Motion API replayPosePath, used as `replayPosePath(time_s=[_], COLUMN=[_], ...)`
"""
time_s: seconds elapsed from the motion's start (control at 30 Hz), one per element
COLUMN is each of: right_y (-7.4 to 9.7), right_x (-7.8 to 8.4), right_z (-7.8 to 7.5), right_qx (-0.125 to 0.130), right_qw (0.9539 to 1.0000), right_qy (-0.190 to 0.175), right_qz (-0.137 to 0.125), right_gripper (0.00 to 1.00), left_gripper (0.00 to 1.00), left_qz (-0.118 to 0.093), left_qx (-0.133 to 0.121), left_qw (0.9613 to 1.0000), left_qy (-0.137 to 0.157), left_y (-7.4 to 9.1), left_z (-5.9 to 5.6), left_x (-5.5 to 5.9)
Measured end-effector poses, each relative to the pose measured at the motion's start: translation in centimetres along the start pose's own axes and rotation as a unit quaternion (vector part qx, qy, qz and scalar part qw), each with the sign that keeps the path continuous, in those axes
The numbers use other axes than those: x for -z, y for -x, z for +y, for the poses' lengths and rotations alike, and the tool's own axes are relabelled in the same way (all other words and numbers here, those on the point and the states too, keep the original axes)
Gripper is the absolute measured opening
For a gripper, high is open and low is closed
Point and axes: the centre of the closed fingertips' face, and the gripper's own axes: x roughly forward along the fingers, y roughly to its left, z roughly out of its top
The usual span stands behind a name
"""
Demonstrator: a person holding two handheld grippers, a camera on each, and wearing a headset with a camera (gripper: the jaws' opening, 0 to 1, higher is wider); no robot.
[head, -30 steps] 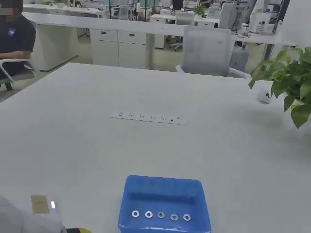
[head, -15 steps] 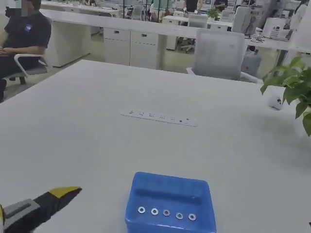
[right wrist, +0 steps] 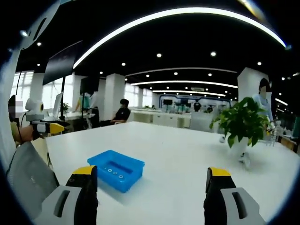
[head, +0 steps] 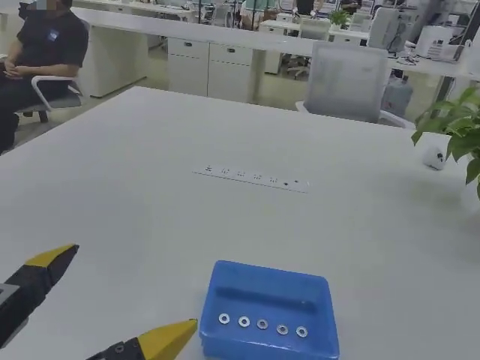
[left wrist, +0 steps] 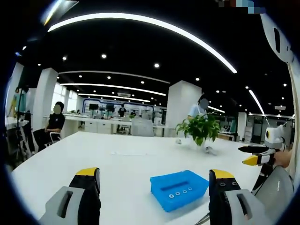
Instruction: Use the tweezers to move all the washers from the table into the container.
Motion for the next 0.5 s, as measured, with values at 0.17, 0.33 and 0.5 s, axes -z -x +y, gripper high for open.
replayPosePath(time_s=[0.17,0.33,0.5], right_y=[0.0,0.5,0.3], right_x=[-0.4,-0.5,0.5], right_z=[0.2,-1.4,-1.4], right_qx=[0.001,0.033,0.029], right_qw=[1.0,0.9989,0.9984], right_qy=[0.006,-0.027,-0.048], right_qz=[-0.005,-0.018,0.006], right_gripper=[0.93,0.94,0.91], left_gripper=[0.99,0.99,0.99], left_qz=[0.002,-0.014,-0.008], left_qx=[-0.005,-0.012,-0.019], left_qw=[0.9999,0.9996,0.9998], left_qy=[-0.01,-0.024,0.004], left_y=[0.0,0.1,0.2], left_z=[0.1,0.1,0.7], left_x=[0.1,-0.5,-0.3])
